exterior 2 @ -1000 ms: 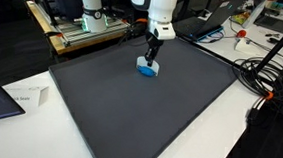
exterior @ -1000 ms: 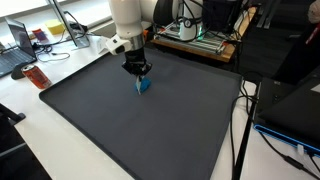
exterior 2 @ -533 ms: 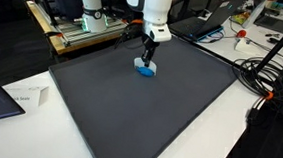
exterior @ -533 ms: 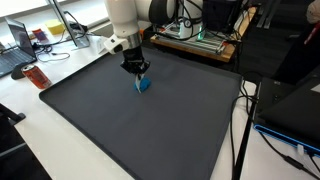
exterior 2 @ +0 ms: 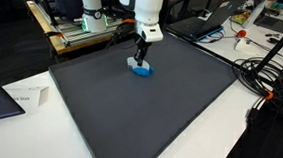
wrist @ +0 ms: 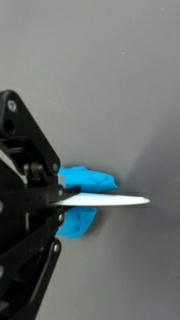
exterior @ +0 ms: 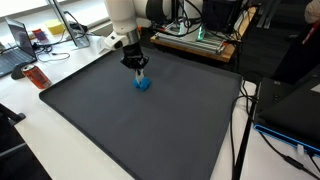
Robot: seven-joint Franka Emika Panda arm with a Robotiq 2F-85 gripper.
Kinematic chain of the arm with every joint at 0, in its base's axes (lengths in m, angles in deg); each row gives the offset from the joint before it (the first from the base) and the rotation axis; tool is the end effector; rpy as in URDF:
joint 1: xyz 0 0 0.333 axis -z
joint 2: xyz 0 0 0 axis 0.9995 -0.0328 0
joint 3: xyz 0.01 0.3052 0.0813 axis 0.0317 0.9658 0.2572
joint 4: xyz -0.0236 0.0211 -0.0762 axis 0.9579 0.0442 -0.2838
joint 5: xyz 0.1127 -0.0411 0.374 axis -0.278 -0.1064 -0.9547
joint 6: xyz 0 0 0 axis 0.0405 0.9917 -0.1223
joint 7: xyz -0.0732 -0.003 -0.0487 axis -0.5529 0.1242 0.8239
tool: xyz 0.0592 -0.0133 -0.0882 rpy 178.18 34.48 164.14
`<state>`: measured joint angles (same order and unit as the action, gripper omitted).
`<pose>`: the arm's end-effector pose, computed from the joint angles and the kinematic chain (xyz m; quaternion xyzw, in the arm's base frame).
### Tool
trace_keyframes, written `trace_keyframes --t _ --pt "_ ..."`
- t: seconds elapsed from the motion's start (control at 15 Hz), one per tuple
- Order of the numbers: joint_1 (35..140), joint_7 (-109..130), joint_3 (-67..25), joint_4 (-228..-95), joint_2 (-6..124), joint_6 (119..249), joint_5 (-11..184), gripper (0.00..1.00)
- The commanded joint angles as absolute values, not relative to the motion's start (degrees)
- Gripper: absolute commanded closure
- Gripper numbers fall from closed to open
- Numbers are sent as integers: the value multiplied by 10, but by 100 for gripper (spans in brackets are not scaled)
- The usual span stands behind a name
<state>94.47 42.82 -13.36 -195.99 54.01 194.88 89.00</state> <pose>0.5462 -0.0234 0.2053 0.9663 0.2559 -0.0275 0.0091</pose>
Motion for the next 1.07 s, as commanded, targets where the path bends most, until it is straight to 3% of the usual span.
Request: trace_keyframes --t 0.0,0.53,1.0 --pt "974 494 -138 -2028 587 1949 890 99" --pt "1018 647 -157 -2120 748 1959 762 99" --pt "952 485 -178 -2087 829 1854 823 99"
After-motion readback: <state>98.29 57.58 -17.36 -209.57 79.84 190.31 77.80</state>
